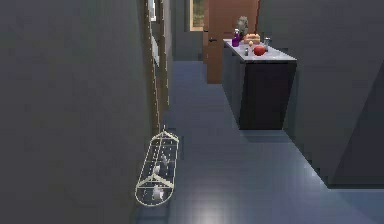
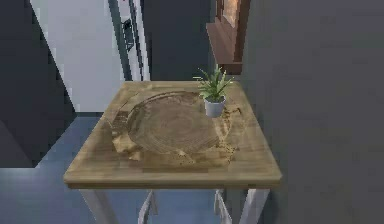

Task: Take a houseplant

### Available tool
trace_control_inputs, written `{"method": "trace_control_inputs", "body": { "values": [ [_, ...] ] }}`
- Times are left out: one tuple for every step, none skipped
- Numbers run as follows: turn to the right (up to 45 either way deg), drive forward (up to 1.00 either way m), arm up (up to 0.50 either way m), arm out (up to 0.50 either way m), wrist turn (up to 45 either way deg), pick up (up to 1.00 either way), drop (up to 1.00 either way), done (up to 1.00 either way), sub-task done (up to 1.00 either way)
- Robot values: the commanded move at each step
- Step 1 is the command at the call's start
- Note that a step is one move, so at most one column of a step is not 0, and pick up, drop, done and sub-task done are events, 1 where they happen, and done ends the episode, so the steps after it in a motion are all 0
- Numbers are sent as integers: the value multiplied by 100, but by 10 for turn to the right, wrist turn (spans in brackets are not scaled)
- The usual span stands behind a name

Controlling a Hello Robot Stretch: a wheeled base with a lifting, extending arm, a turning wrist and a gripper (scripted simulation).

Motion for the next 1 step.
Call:
{"method": "trace_control_inputs", "body": {
  "values": [
    [0, 0, 38, 0, 0, 0, 0, 0, 0]
  ]
}}
